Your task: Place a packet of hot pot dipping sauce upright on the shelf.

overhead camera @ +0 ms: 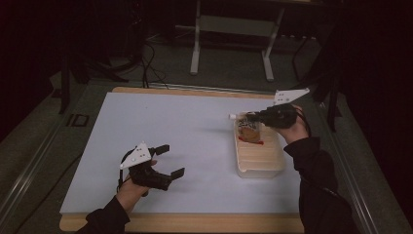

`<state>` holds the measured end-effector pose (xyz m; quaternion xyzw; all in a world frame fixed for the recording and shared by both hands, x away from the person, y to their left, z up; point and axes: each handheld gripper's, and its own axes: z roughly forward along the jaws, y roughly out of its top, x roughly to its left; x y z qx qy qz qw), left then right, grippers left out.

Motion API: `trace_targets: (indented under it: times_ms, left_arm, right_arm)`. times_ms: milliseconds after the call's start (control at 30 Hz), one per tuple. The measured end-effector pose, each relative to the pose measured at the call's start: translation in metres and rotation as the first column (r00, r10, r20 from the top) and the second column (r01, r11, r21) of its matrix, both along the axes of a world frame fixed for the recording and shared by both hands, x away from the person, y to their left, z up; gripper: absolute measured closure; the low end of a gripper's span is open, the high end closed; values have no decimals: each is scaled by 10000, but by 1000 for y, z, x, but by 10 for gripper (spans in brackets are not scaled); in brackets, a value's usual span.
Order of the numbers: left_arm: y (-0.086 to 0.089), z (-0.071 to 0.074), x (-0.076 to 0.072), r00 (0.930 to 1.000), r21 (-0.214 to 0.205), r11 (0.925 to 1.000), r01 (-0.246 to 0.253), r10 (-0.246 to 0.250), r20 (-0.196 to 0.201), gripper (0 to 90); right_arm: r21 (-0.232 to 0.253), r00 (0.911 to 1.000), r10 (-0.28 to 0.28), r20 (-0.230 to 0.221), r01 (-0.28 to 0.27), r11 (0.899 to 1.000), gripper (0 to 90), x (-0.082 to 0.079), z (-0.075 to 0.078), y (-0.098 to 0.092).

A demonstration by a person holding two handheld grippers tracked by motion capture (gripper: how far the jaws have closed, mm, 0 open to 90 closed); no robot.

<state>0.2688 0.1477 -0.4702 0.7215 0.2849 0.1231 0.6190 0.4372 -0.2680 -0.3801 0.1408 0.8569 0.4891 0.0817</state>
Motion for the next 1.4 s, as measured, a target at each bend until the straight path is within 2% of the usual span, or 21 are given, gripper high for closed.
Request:
trace_targets:
  times_ms: [133,233,467,500,600,667,700,733,833,933,1033,1133,1233,1400]
  left_arm:
    - [0,0,0,10000,-51,10000,6,-6,18,14]
    - [-1,0,0,10000,-40,10000,44,-44,33,14]
    - [-2,-2,0,9999,-137,9999,104,-104,-30,14]
    - [-2,-2,0,9999,-127,9998,119,-119,-39,14]
    - [-1,-2,-1,9999,-124,9998,132,-133,-51,14]
    - [-1,-2,-1,9999,-124,9999,120,-120,-51,14]
    - [-1,-2,-1,9999,-151,9998,99,-99,-52,14]
    - [-1,-2,0,9999,-164,9998,75,-76,-76,14]
    - [-2,-3,0,9999,-132,9999,80,-82,-92,14]
    - [-2,-3,0,9999,-58,9999,105,-106,-104,14]
    - [-2,-4,-1,9999,8,9999,121,-121,-78,14]
    - [-3,-5,-1,9999,57,9999,106,-105,-89,14]
    - [-3,-5,-1,9999,90,9999,125,-124,-106,14]
    - [-5,-5,-2,9998,183,9997,177,-176,-51,14]
  right_arm:
    - [-190,9998,-13,178,17,9998,872,7,1,5]
    - [-265,9998,-123,177,127,9996,872,12,2,7]
    - [-245,9999,103,50,-101,9996,870,20,-1,15]
    - [-550,9998,182,-32,-183,9983,867,22,-7,18]
    - [-909,9994,159,-298,-185,9957,860,23,-19,19]
    - [-909,9994,159,-298,-185,9957,860,23,-19,19]
    - [-941,9989,145,-456,-187,9954,858,23,-23,18]
    - [-544,9979,-50,-649,15,9985,812,22,-31,9]
    - [-106,9958,-374,-837,367,9993,723,22,-30,1]
    - [-43,9936,-527,-996,526,9986,709,20,-29,-1]
    - [-78,9936,-578,-970,573,9983,687,16,-27,-2]
    - [292,9910,-932,-964,964,9949,649,10,-22,-7]
    - [654,9893,-1000,-1065,1073,9921,629,7,-18,-9]
    - [833,9874,-1287,-918,1364,9871,608,-4,-8,-12]
